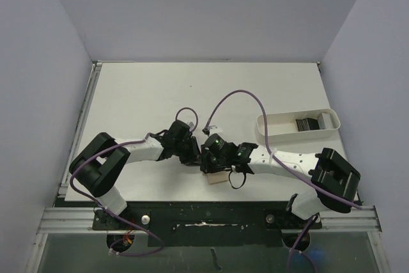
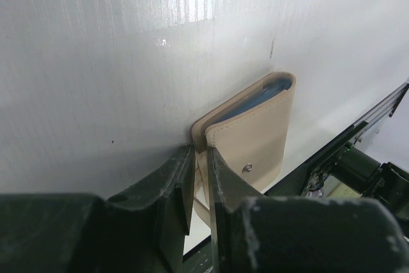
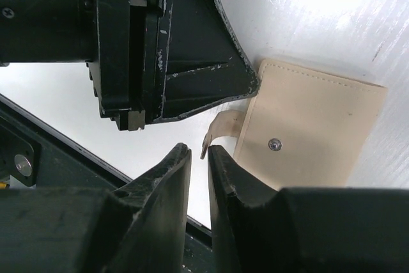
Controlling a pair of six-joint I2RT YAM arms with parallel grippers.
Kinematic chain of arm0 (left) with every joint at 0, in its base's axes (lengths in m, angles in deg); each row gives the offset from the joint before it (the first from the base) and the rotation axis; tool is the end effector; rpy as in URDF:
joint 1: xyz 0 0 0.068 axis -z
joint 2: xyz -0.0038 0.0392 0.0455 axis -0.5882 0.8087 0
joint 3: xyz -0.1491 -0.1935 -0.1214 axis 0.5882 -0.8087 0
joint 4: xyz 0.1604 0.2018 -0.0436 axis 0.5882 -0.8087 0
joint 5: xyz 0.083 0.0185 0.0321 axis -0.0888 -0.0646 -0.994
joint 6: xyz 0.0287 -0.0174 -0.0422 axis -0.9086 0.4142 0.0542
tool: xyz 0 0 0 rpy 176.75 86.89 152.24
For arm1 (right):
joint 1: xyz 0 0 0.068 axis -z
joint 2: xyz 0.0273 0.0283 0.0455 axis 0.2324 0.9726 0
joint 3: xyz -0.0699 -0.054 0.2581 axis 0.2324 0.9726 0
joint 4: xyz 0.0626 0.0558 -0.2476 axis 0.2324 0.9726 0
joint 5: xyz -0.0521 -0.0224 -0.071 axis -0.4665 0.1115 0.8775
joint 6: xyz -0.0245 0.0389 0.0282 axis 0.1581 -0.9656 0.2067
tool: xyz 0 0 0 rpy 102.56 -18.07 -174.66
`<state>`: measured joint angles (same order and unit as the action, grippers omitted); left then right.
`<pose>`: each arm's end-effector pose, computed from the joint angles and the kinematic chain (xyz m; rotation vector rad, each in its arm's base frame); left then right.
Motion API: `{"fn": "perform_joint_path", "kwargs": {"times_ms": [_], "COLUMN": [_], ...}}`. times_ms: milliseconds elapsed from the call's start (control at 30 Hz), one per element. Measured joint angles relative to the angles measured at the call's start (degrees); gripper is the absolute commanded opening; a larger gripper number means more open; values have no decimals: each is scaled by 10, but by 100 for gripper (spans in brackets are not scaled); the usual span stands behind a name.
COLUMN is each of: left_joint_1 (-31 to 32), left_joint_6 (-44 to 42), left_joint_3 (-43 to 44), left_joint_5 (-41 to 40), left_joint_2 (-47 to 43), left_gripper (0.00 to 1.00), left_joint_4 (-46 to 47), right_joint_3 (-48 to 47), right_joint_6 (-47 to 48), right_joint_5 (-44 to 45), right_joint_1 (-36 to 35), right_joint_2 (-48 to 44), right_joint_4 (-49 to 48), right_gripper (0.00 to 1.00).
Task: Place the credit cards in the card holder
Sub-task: Close the card holder at the center of the board.
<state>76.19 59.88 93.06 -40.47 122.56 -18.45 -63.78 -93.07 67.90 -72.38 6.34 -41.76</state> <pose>0.2225 -0.2035 0.1289 -0.1850 2.7943 -0.9951 0.1540 0.2517 0.1968 -0.2273 2.6105 0.6744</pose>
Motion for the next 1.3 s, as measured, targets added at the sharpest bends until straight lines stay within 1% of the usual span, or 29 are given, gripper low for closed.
{"fn": "perform_joint_path", "kwargs": {"times_ms": [300, 600, 767, 1300], "left_joint_1": [0, 0, 0, 4], "left_joint_6": [0, 1, 2, 6], "left_joint_3": [0, 0, 0, 0], "left_joint_5": [0, 0, -1, -3], "left_joint_2": [0, 0, 0, 0], "left_gripper": [14, 14, 14, 13], "left_joint_4": [0, 0, 0, 0], "right_joint_3": [0, -2, -2, -2], "right_joint_6": [-4, -6, -6, -6], "right_joint_5": [0, 0, 0, 0], "right_joint_1": [0, 0, 0, 0], "right_joint_2": [0, 9, 9, 9], "right_joint_4": [1, 2, 3, 4], "right_gripper": [21, 20, 18, 20]}}
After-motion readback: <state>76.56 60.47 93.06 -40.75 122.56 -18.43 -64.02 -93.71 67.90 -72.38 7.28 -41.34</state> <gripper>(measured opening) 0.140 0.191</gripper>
